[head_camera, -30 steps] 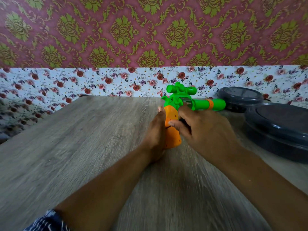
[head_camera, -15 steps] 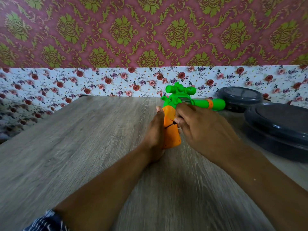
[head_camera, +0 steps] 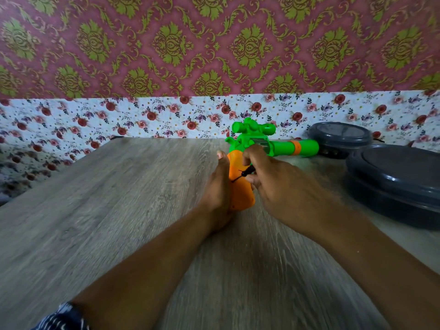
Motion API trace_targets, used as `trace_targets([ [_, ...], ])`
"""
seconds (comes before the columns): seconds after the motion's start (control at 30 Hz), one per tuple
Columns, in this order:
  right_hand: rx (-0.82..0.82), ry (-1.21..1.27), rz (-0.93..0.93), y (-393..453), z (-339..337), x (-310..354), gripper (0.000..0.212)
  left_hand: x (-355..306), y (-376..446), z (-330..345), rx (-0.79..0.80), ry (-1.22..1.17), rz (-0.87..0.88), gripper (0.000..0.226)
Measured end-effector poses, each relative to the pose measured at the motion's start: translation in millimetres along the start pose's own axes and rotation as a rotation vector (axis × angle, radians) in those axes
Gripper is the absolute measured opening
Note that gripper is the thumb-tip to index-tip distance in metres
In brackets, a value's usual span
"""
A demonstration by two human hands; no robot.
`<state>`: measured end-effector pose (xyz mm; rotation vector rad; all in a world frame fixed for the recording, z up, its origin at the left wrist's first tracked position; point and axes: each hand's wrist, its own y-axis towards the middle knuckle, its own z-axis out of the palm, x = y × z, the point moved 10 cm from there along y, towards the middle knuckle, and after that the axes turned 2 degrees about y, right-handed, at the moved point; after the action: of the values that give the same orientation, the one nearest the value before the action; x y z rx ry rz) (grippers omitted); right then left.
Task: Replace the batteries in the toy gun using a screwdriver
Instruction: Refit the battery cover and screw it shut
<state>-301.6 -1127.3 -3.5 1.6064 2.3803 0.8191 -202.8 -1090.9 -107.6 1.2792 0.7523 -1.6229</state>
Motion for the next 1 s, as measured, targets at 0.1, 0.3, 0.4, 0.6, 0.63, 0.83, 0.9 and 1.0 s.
trace_targets([
  [0.1,0.053,0.001,-0.035,2,12,3,0.03,-2,1,4,0.042,-0.014,0.013,0.075],
  [0.3,-0.063,-0.134,-0.103,-1,2,12,0.022,-4,-3,9,0.083,-0.002,0.03,0.064],
  [0.4,-0.149,-0.285,-0.07,-2,-4,12,0.03,-6,-5,12,0.095,0.03,0.049,0.06],
  [0.6,-0.212,-0.273,-0.023,-3,-12,5,0.018,-9,-8,14,0.08,0.022,0.079,0.059],
  [0.63,-0.204,-0.273,-0.008,-3,-11,3,0.015,-8,-8,14,0.073,0.01,0.065,0.06],
  [0.83,-0.232,-0.265,0.102,-5,-9,-11,0.032,-2,-4,5,0.024,-0.004,-0.01,0.064],
  [0.9,-0.259,-0.249,0.121,-6,-11,-11,0.038,-1,-4,3,0.004,-0.009,-0.029,0.066],
  [1.0,-0.163,-0.178,0.166,-5,-4,-20,0.048,-1,-5,3,-0.017,-0.018,-0.052,0.073],
])
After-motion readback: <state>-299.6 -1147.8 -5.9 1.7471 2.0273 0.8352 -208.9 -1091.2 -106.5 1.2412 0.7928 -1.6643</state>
